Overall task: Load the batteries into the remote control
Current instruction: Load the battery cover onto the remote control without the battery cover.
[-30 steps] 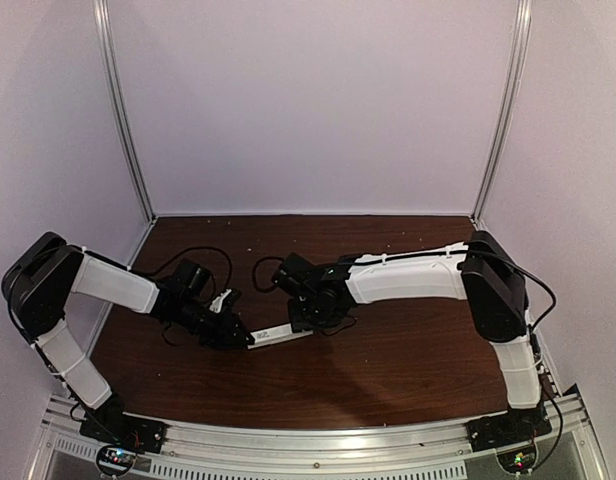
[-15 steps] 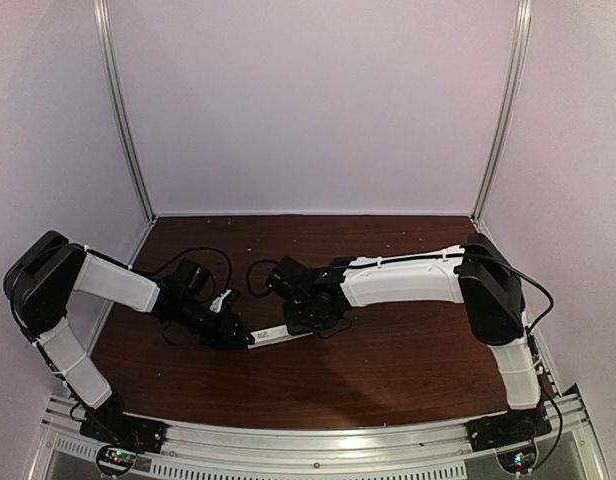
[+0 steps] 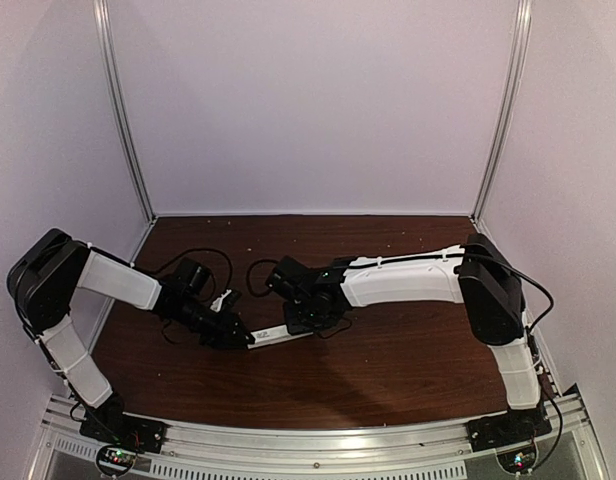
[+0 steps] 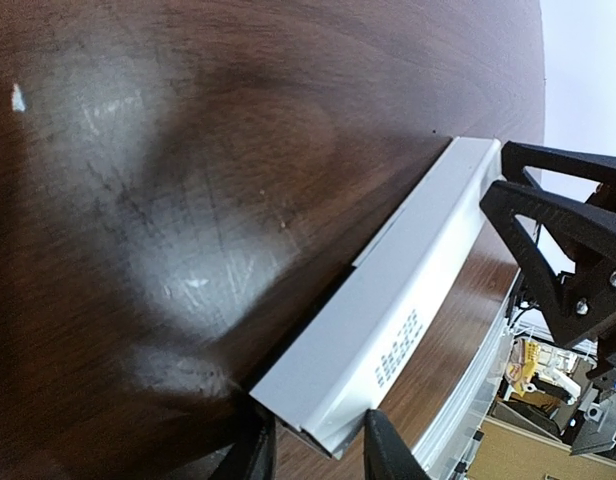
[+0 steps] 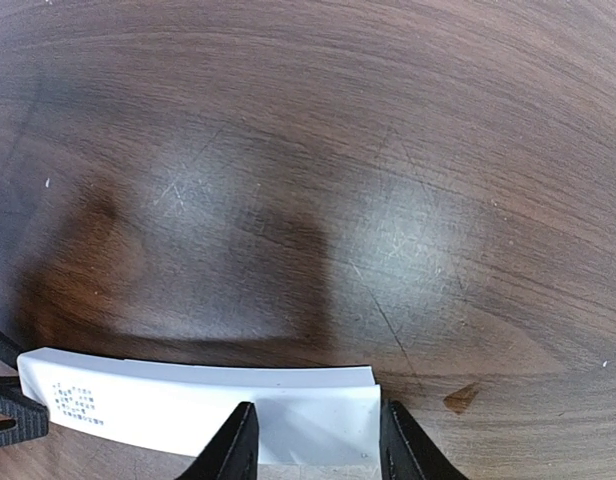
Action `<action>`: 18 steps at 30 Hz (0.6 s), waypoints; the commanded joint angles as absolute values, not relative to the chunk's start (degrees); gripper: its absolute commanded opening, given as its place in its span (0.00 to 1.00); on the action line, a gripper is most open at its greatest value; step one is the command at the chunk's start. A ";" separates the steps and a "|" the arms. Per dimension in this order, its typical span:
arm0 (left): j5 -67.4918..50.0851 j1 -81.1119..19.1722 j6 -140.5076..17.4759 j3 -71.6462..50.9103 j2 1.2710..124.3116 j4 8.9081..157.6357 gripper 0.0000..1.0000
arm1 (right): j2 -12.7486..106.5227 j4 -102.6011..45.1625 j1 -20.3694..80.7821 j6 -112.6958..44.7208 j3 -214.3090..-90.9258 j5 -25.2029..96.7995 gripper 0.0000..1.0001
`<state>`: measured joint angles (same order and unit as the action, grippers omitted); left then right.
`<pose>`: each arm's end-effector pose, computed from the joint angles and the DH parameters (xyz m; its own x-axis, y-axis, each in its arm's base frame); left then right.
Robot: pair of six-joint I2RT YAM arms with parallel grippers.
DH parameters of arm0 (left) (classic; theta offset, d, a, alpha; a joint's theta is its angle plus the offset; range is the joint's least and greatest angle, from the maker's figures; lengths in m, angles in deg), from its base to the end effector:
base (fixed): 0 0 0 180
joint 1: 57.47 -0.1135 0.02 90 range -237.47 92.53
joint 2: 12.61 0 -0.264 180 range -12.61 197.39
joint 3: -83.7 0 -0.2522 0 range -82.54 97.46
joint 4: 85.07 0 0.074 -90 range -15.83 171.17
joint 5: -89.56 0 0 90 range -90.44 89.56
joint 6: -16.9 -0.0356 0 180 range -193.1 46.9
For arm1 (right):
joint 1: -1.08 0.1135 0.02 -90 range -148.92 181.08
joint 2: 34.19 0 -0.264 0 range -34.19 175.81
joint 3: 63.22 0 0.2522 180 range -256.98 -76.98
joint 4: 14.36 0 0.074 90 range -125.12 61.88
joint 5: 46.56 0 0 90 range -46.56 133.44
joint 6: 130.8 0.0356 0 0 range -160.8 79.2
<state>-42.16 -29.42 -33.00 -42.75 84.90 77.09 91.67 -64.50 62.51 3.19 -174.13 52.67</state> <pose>0.2391 -0.1543 0.1115 -0.9998 -0.0120 0.0163 -0.0202 0.6577 -0.7530 0.2271 0.4050 0.1634 -0.8917 -0.2040 -0.4041 -0.2992 0.9355 0.1879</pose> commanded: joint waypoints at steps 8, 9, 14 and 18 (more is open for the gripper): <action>-38.11 -29.11 -33.90 -40.47 86.48 83.39 0.30 | 94.71 -60.69 66.10 4.73 -171.35 41.33 0.42; -37.41 -29.23 -34.04 -40.68 85.86 82.81 0.30 | 93.92 -62.81 65.93 5.13 -170.89 42.89 0.48; -33.86 -30.82 -36.43 -41.05 83.16 78.31 0.36 | 86.49 -64.20 63.37 1.66 -167.44 49.71 0.74; -30.12 -31.81 -39.39 -39.22 80.67 74.53 0.52 | 78.93 -65.84 60.68 -6.95 -166.81 54.56 0.91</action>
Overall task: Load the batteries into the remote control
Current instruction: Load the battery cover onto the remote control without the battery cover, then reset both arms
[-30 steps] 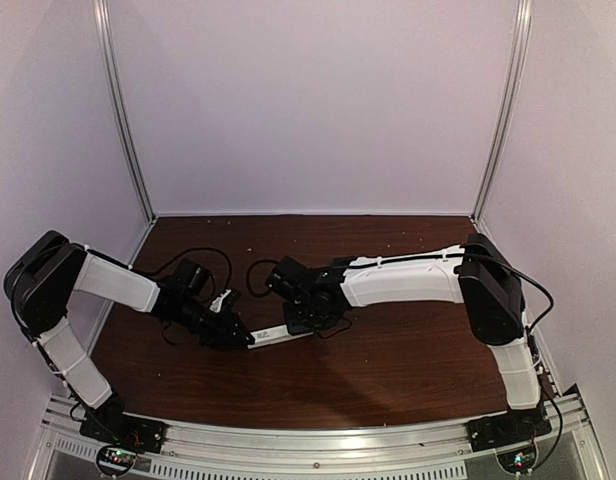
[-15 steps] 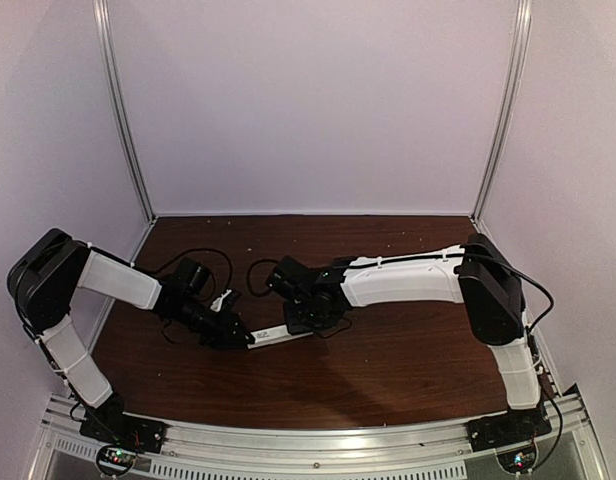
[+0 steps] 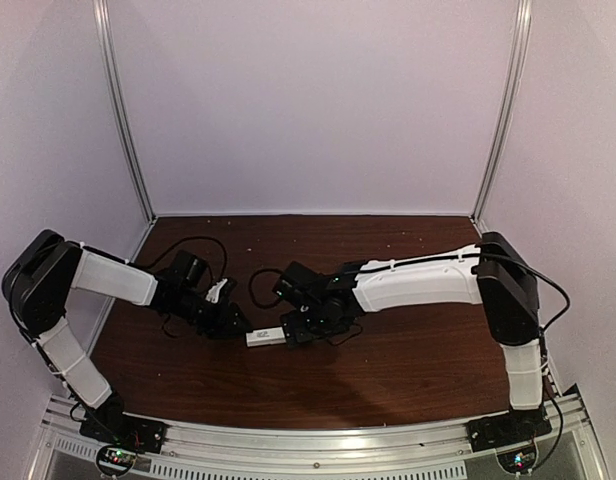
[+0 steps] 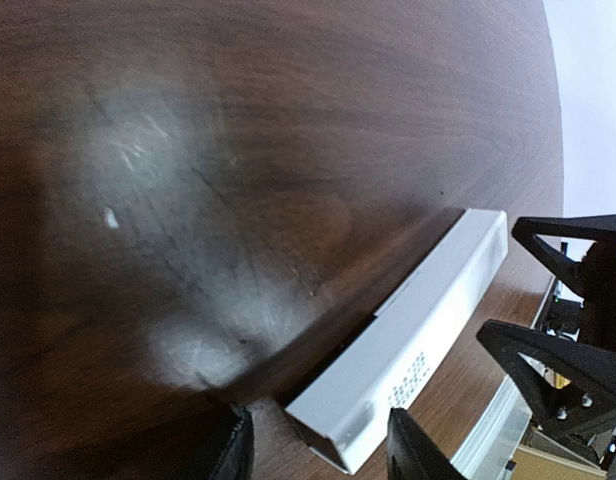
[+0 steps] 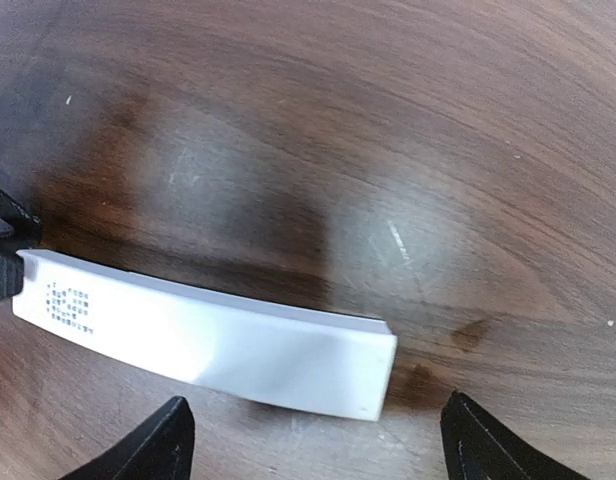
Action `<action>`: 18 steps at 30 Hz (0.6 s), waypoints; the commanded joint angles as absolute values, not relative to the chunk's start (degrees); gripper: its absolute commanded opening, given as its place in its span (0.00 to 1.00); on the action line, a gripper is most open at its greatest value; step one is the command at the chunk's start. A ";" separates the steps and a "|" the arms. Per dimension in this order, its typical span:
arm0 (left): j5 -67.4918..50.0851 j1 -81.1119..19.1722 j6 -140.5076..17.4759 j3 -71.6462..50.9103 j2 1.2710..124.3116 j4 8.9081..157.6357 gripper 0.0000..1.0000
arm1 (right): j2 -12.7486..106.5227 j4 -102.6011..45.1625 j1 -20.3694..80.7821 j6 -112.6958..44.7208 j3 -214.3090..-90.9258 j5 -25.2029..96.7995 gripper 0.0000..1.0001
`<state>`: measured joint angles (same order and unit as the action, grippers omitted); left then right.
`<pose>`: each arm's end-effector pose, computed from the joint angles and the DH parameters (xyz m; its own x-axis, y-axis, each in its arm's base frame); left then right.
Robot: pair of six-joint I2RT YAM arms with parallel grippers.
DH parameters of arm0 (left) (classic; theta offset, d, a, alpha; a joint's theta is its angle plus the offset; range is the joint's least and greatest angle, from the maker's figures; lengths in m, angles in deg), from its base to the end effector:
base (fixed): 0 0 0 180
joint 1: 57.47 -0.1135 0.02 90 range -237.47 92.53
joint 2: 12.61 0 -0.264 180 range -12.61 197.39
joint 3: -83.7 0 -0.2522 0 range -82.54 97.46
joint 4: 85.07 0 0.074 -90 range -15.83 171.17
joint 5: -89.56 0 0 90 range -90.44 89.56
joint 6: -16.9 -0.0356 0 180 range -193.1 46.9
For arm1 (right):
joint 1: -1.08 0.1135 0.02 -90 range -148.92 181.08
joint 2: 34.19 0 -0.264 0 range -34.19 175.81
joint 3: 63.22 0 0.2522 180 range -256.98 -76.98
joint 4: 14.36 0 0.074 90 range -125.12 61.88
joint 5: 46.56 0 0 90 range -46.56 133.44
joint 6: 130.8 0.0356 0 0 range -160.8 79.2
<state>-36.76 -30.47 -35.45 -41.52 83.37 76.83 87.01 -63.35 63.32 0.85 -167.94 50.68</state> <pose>0.2485 -0.1503 0.1216 -0.9946 -0.0456 -0.0931 0.0350 0.6982 -0.7151 0.2108 0.3908 0.1683 -0.8838 -0.2637 -0.3864 -0.3561 0.9149 0.1902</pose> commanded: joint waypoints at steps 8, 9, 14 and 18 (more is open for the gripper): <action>-24.30 -31.98 -42.48 -36.98 67.87 70.43 0.98 | 61.16 -72.31 59.33 -19.01 -162.64 60.99 1.00; -23.30 -31.98 -42.96 -36.50 65.86 69.68 0.98 | 58.93 -72.17 59.35 -19.17 -161.51 61.86 0.99; -17.13 -31.98 -47.10 -33.61 57.25 66.82 0.98 | 46.45 -64.93 59.31 -23.36 -153.68 65.45 1.00; -14.56 -32.05 -50.50 -32.19 55.20 65.34 0.98 | 38.30 -58.20 58.93 -27.53 -149.24 69.77 1.00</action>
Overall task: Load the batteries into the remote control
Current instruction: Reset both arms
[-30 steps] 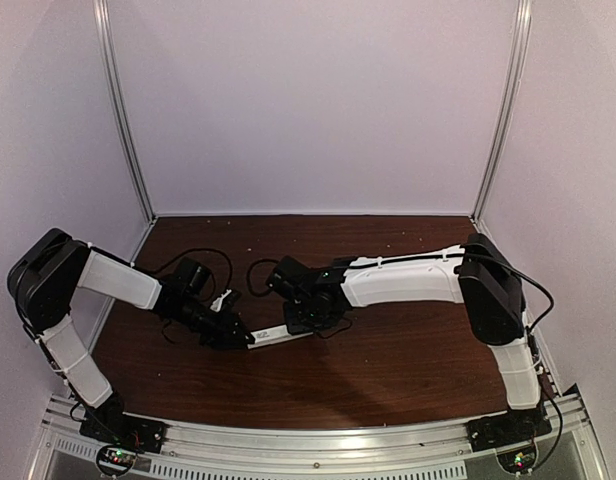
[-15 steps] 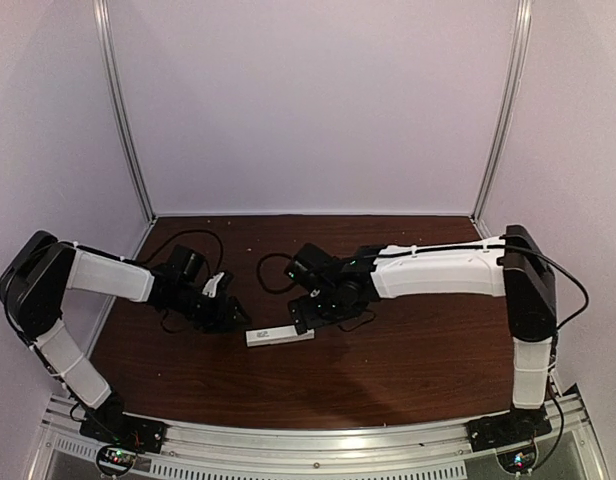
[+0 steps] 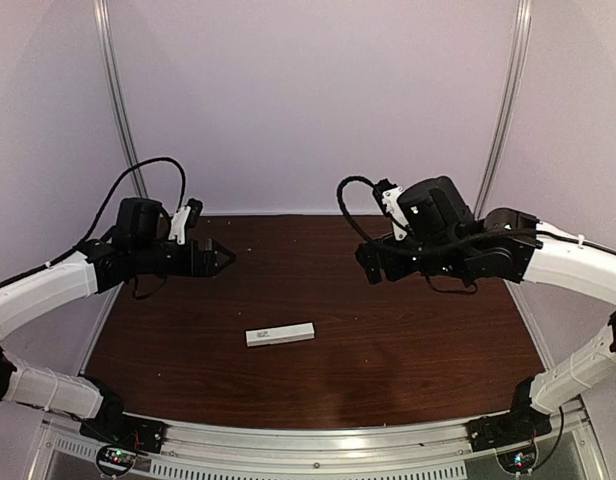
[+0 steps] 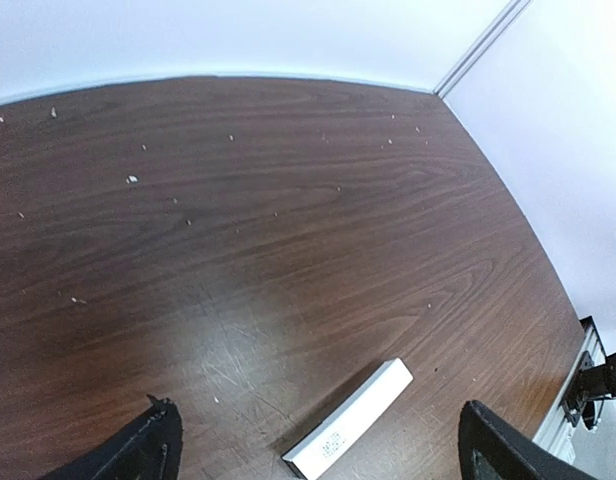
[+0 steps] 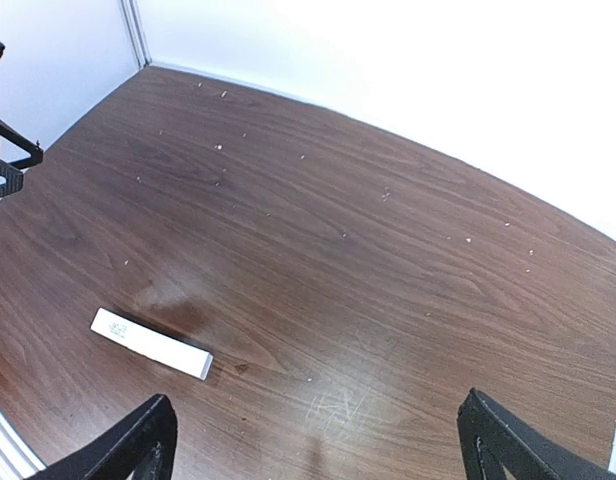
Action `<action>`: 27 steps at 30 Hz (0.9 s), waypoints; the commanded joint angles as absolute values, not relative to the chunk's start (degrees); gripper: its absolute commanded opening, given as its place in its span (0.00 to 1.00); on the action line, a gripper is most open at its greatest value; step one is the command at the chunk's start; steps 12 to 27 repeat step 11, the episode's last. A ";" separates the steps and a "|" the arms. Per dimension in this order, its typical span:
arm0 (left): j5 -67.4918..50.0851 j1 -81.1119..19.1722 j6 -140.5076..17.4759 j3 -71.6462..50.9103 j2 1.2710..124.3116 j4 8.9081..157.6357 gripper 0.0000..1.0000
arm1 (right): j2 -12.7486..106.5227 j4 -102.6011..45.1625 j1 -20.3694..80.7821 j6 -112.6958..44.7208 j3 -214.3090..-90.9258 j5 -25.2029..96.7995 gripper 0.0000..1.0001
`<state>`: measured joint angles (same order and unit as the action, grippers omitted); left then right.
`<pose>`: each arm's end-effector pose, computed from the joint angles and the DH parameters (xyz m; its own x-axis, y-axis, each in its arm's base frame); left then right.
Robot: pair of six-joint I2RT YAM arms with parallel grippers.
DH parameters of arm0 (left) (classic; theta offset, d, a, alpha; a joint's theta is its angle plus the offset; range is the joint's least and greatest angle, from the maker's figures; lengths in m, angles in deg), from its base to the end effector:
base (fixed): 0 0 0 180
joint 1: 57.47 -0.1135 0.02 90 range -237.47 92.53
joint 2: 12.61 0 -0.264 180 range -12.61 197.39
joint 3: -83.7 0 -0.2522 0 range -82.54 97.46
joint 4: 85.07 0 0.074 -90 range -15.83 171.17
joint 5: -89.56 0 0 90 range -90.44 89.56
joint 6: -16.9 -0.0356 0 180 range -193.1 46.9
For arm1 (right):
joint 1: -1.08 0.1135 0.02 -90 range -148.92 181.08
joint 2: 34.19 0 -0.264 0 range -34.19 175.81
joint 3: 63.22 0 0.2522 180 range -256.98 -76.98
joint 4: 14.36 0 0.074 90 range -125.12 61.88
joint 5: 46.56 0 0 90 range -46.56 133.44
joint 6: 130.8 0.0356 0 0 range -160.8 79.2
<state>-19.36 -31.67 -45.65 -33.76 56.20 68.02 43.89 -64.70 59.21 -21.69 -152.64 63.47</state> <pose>0.2339 -0.1259 0.2732 -0.7397 -0.1268 -0.6609 0.3551 0.7608 -0.5433 0.1668 0.2452 0.3538 -0.5292 -0.2686 -0.8049 -0.5123 0.8573 0.0508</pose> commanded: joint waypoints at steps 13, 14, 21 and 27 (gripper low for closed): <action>-16.47 -32.07 -50.61 -30.35 54.84 67.46 0.98 | 36.71 -55.36 57.42 -30.92 -147.46 72.37 1.00; -16.47 -32.07 -50.61 -30.35 54.84 67.46 0.98 | 36.71 -55.36 57.42 -30.92 -147.46 72.37 1.00; -16.47 -32.07 -50.61 -30.35 54.84 67.46 0.98 | 36.71 -55.36 57.42 -30.92 -147.46 72.37 1.00; -16.47 -32.07 -50.61 -30.35 54.84 67.46 0.98 | 36.71 -55.36 57.42 -30.92 -147.46 72.37 1.00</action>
